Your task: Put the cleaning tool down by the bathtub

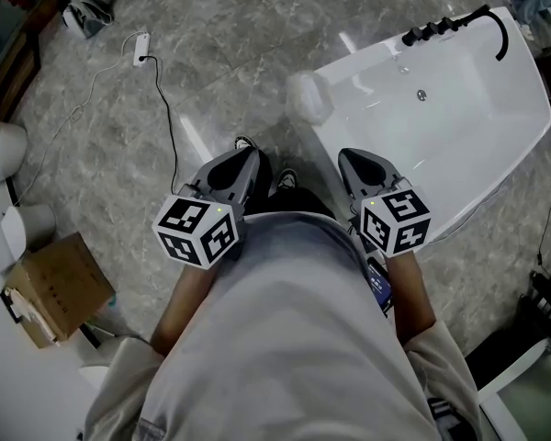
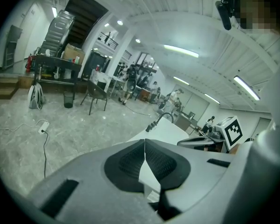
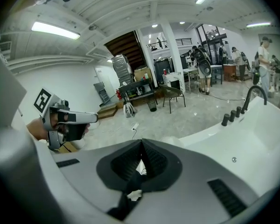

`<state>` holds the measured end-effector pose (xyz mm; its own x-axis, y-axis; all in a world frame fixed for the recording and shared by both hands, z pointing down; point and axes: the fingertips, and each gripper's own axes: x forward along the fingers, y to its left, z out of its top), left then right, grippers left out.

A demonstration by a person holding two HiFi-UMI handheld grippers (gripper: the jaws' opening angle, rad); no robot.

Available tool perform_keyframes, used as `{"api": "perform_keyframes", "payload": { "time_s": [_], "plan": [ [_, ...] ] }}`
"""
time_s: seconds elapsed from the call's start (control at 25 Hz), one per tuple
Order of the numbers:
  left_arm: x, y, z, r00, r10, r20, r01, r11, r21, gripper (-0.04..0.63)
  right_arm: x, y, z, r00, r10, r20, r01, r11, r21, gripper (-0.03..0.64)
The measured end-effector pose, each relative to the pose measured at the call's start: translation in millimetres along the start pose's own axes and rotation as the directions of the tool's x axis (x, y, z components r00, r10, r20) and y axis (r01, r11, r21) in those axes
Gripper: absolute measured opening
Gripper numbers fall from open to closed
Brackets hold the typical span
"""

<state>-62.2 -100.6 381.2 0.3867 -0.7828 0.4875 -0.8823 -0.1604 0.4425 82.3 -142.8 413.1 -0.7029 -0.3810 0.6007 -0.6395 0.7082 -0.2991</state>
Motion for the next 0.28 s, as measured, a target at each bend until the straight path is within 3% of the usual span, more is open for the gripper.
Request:
{"api": "perform_keyframes", "payload": {
  "time_s": [0.28],
  "plan": [
    [-0.1,0.6,-7.2,1.0,-0.007,-0.012,0.007,1.0,-0.005,0.009,0.9,2.7,-4.8,1.0,-0.004,-0.007,0.004,1.0,0.0,0.011]
  ]
}}
